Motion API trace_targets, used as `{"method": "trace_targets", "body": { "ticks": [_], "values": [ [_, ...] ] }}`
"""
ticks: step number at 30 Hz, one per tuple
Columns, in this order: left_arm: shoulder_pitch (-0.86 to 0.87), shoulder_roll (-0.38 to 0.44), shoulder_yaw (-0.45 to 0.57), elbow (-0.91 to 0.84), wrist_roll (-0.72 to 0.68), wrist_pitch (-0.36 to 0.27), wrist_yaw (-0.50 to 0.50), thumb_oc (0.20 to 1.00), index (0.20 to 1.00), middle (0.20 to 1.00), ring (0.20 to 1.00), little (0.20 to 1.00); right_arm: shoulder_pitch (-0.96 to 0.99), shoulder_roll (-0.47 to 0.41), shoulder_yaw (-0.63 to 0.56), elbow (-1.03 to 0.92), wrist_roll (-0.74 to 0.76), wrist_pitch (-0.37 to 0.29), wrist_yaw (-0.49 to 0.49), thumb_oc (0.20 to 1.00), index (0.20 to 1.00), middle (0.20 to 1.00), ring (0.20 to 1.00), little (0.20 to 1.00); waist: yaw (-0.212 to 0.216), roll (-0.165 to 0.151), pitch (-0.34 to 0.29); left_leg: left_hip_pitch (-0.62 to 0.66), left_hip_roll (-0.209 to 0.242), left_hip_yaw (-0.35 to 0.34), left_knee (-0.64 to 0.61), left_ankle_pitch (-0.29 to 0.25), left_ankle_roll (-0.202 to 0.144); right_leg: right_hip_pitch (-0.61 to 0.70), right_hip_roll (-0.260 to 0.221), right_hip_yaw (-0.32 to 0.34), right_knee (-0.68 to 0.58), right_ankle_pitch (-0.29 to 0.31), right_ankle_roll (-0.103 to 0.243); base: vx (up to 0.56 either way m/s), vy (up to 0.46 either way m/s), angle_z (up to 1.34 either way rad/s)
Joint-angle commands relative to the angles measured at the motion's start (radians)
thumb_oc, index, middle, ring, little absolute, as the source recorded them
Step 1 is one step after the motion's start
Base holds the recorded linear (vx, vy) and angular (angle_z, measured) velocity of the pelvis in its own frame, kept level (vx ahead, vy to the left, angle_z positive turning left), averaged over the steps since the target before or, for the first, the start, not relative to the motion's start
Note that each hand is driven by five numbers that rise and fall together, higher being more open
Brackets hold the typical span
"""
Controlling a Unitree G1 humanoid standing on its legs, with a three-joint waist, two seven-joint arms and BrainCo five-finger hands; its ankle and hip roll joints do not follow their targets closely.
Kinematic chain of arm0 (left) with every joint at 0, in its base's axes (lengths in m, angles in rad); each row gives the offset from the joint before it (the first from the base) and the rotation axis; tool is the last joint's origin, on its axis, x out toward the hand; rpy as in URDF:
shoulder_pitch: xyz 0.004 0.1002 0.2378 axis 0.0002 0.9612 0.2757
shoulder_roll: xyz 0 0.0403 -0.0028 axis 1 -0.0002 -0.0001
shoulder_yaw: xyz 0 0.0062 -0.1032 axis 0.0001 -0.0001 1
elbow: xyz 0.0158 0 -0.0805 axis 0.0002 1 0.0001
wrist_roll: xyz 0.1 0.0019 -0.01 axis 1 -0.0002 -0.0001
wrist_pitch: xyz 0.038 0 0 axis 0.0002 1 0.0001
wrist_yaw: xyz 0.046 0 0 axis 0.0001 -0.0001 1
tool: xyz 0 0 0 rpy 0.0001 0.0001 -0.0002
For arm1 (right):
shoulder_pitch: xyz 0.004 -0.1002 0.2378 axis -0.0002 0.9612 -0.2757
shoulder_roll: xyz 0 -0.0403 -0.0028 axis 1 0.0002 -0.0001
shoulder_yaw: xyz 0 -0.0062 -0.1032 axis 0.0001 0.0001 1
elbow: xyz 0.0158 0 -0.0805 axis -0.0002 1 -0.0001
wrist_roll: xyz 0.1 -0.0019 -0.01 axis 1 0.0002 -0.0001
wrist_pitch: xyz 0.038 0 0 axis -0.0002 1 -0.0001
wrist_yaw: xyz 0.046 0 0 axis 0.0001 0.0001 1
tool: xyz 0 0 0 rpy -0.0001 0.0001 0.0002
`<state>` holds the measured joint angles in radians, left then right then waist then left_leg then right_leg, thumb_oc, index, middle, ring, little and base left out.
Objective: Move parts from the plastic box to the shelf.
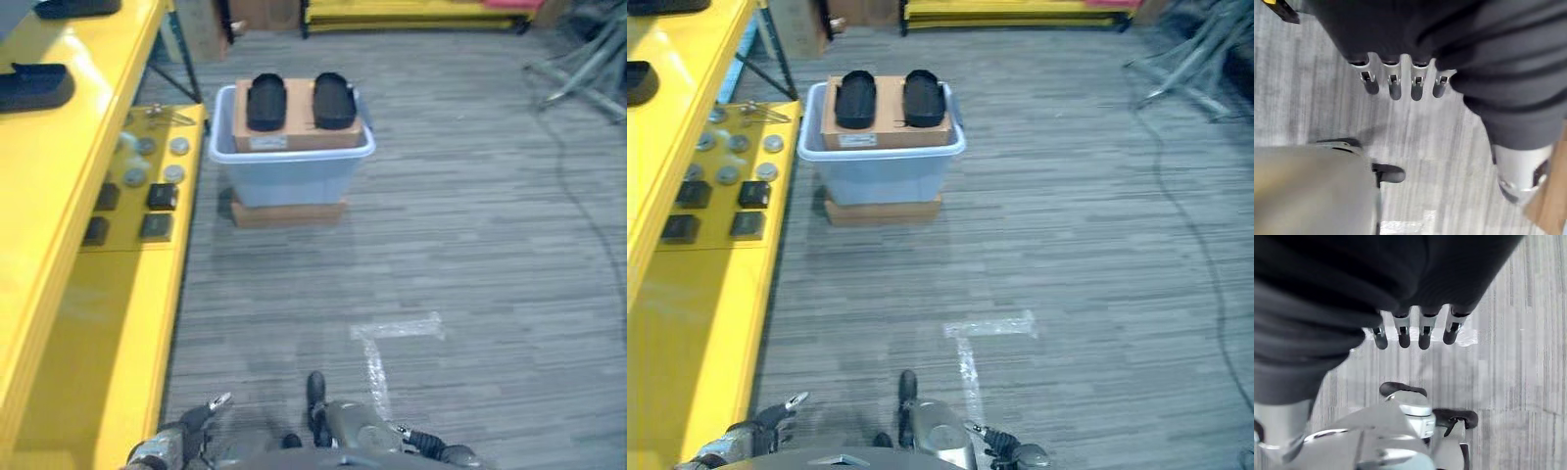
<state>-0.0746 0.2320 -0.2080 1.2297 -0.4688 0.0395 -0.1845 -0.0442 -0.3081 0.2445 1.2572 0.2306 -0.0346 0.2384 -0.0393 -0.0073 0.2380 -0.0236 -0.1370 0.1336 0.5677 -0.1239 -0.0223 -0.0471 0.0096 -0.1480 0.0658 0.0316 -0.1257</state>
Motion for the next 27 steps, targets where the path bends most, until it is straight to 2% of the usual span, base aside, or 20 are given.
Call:
{"method": "trace_targets", "body": {
  "ticks": [1, 3, 4, 5, 6, 7, 9, 10, 12, 14, 15, 16, 18, 19, 22, 24, 27],
  "values": [
    [-0.013, 0.007, -0.020, -0.016, 0.013, 0.011, -0.006, 1.000, 1.000, 1.000, 1.000, 1.000, -0.022, -0.043, 0.005, -0.035, 0.052, -0.016, -0.024, 1.000, 1.000, 1.000, 1.000, 1.000, 0.014, -0.014, 0.030, -0.112, 0.117, -0.051, 0.025, 0.105, 0.023, 0.054, -0.060, 0.008, 0.022, -0.065, 0.127, 0.31, -0.094, -0.12],
    [-0.004, 0.001, -0.013, -0.009, 0.023, 0.020, -0.005, 1.000, 1.000, 1.000, 1.000, 1.000, -0.033, -0.048, -0.002, -0.044, 0.049, -0.020, -0.029, 1.000, 1.000, 1.000, 1.000, 1.000, 0.028, -0.013, 0.031, -0.137, 0.118, -0.041, -0.029, 0.103, 0.028, 0.080, -0.056, 0.018, 0.017, -0.078, 0.129, 0.35, 0.015, -0.03],
    [0.005, -0.002, -0.007, 0.000, 0.031, 0.018, -0.010, 1.000, 1.000, 1.000, 1.000, 1.000, -0.044, -0.051, -0.007, -0.048, 0.029, -0.021, -0.027, 1.000, 1.000, 1.000, 1.000, 1.000, 0.038, -0.012, 0.032, -0.117, 0.117, -0.035, -0.131, 0.098, 0.034, 0.099, -0.050, 0.027, 0.010, -0.088, 0.134, 0.29, 0.078, -0.07],
    [0.007, -0.003, -0.006, 0.002, 0.029, 0.020, -0.009, 1.000, 1.000, 1.000, 1.000, 1.000, -0.045, -0.051, -0.008, -0.048, 0.025, -0.022, -0.027, 1.000, 1.000, 1.000, 1.000, 1.000, 0.039, -0.013, 0.032, -0.112, 0.116, -0.034, -0.146, 0.098, 0.034, 0.102, -0.049, 0.028, 0.009, -0.089, 0.135, 0.35, 0.104, -0.16],
    [0.018, -0.004, -0.007, 0.008, 0.034, 0.015, -0.011, 1.000, 1.000, 1.000, 1.000, 1.000, -0.049, -0.053, -0.005, -0.050, 0.022, -0.027, -0.027, 1.000, 1.000, 1.000, 1.000, 1.000, 0.050, -0.004, 0.031, -0.107, 0.111, -0.043, -0.247, 0.119, 0.028, 0.119, -0.035, 0.038, 0.005, -0.098, 0.139, 0.33, 0.086, -0.19],
    [0.034, -0.006, -0.008, 0.015, 0.056, 0.002, -0.016, 1.000, 1.000, 1.000, 1.000, 1.000, -0.051, -0.053, -0.007, -0.047, 0.030, -0.036, -0.024, 1.000, 1.000, 1.000, 1.000, 1.000, 0.073, 0.005, 0.033, -0.132, 0.107, -0.074, -0.332, 0.168, 0.011, 0.143, -0.016, 0.054, 0.000, -0.111, 0.139, 0.39, 0.093, -0.16],
    [0.060, -0.004, -0.015, 0.023, 0.107, -0.024, -0.027, 1.000, 1.000, 1.000, 1.000, 1.000, -0.053, -0.055, -0.006, -0.042, 0.039, -0.053, -0.016, 1.000, 1.000, 1.000, 1.000, 1.000, 0.111, 0.010, 0.038, -0.179, 0.098, -0.115, -0.401, 0.230, -0.011, 0.193, 0.008, 0.074, -0.013, -0.135, 0.135, 0.33, 0.078, -0.12],
    [0.066, -0.003, -0.018, 0.025, 0.111, -0.034, -0.028, 1.000, 1.000, 1.000, 1.000, 1.000, -0.055, -0.055, -0.003, -0.040, 0.036, -0.057, -0.016, 1.000, 1.000, 1.000, 1.000, 1.000, 0.119, 0.008, 0.037, -0.186, 0.094, -0.118, -0.410, 0.223, -0.009, 0.200, 0.009, 0.078, -0.014, -0.141, 0.136, 0.25, 0.089, -0.25],
    [0.080, 0.004, -0.015, 0.021, 0.103, -0.035, -0.004, 1.000, 1.000, 1.000, 1.000, 1.000, -0.069, -0.051, 0.008, -0.030, 0.021, -0.059, -0.040, 1.000, 1.000, 1.000, 1.000, 1.000, 0.138, -0.002, 0.013, -0.163, 0.088, -0.089, -0.463, 0.178, 0.018, 0.228, 0.008, 0.084, -0.018, -0.166, 0.140, 0.22, 0.129, -0.35],
    [0.080, 0.012, -0.011, 0.019, 0.114, -0.026, 0.002, 1.000, 1.000, 1.000, 1.000, 1.000, -0.074, -0.046, 0.010, -0.026, 0.037, -0.064, -0.046, 1.000, 1.000, 1.000, 1.000, 1.000, 0.147, -0.007, 0.001, -0.150, 0.084, -0.090, -0.479, 0.170, 0.030, 0.232, 0.005, 0.074, 0.004, -0.185, 0.148, 0.19, 0.123, -0.47],
    [0.071, 0.028, -0.019, 0.019, 0.130, -0.033, 0.010, 1.000, 1.000, 1.000, 1.000, 1.000, -0.074, -0.038, 0.010, -0.034, 0.053, -0.066, -0.046, 1.000, 1.000, 1.000, 1.000, 1.000, 0.142, 0.001, -0.005, -0.099, 0.091, -0.076, -0.505, 0.148, 0.058, 0.147, -0.017, 0.013, 0.185, -0.166, 0.178, 0.19, 0.152, -0.44],
    [0.063, 0.036, -0.023, 0.019, 0.124, -0.033, 0.015, 1.000, 1.000, 1.000, 1.000, 1.000, -0.069, -0.035, 0.009, -0.040, 0.045, -0.069, -0.049, 1.000, 1.000, 1.000, 1.000, 1.000, 0.134, 0.009, -0.003, -0.073, 0.094, -0.076, -0.517, 0.139, 0.071, 0.107, -0.023, -0.003, 0.263, -0.151, 0.185, 0.19, 0.164, -0.50],
    [0.051, 0.050, -0.023, 0.017, 0.109, -0.034, 0.025, 1.000, 1.000, 1.000, 1.000, 1.000, -0.065, -0.032, 0.005, -0.044, 0.033, -0.072, -0.054, 1.000, 1.000, 1.000, 1.000, 1.000, 0.125, 0.018, 0.002, -0.039, 0.097, -0.080, -0.536, 0.136, 0.084, 0.058, -0.036, -0.011, 0.353, -0.135, 0.194, 0.15, 0.073, -0.15],
    [0.035, 0.066, -0.019, 0.016, 0.069, -0.043, 0.043, 1.000, 1.000, 1.000, 1.000, 1.000, -0.065, -0.023, 0.011, -0.041, 0.035, -0.071, -0.054, 1.000, 1.000, 1.000, 1.000, 1.000, 0.114, 0.026, 0.009, -0.002, 0.107, -0.073, -0.550, 0.121, 0.087, 0.022, -0.069, -0.039, 0.357, -0.124, 0.204, 0.17, 0.017, 0.10],
    [0.013, 0.086, -0.004, 0.002, 0.048, -0.032, 0.028, 1.000, 1.000, 1.000, 1.000, 1.000, -0.060, -0.015, 0.015, -0.034, 0.015, -0.079, -0.063, 1.000, 1.000, 1.000, 1.000, 1.000, 0.103, 0.035, 0.022, 0.033, 0.119, -0.065, -0.563, 0.115, 0.074, 0.018, -0.107, -0.060, 0.259, -0.108, 0.212, 0.17, -0.063, -0.05],
    [-0.009, 0.092, 0.000, -0.003, 0.061, -0.018, 0.020, 1.000, 1.000, 1.000, 1.000, 1.000, -0.061, -0.016, 0.017, -0.020, -0.006, -0.086, -0.062, 1.000, 1.000, 1.000, 1.000, 1.000, 0.080, 0.030, 0.035, 0.065, 0.123, -0.053, -0.565, 0.093, 0.062, 0.010, -0.137, -0.052, 0.094, -0.042, 0.231, 0.22, -0.135, -0.04],
    [-0.015, 0.085, -0.009, 0.005, 0.039, -0.015, 0.017, 1.000, 1.000, 1.000, 1.000, 1.000, -0.059, -0.013, 0.020, -0.011, -0.032, -0.080, -0.056, 1.000, 1.000, 1.000, 1.000, 1.000, 0.052, 0.022, 0.034, 0.101, 0.124, -0.047, -0.561, 0.055, 0.060, -0.022, -0.160, -0.013, 0.009, 0.026, 0.255, 0.28, -0.165, -0.13]
  ]
}}
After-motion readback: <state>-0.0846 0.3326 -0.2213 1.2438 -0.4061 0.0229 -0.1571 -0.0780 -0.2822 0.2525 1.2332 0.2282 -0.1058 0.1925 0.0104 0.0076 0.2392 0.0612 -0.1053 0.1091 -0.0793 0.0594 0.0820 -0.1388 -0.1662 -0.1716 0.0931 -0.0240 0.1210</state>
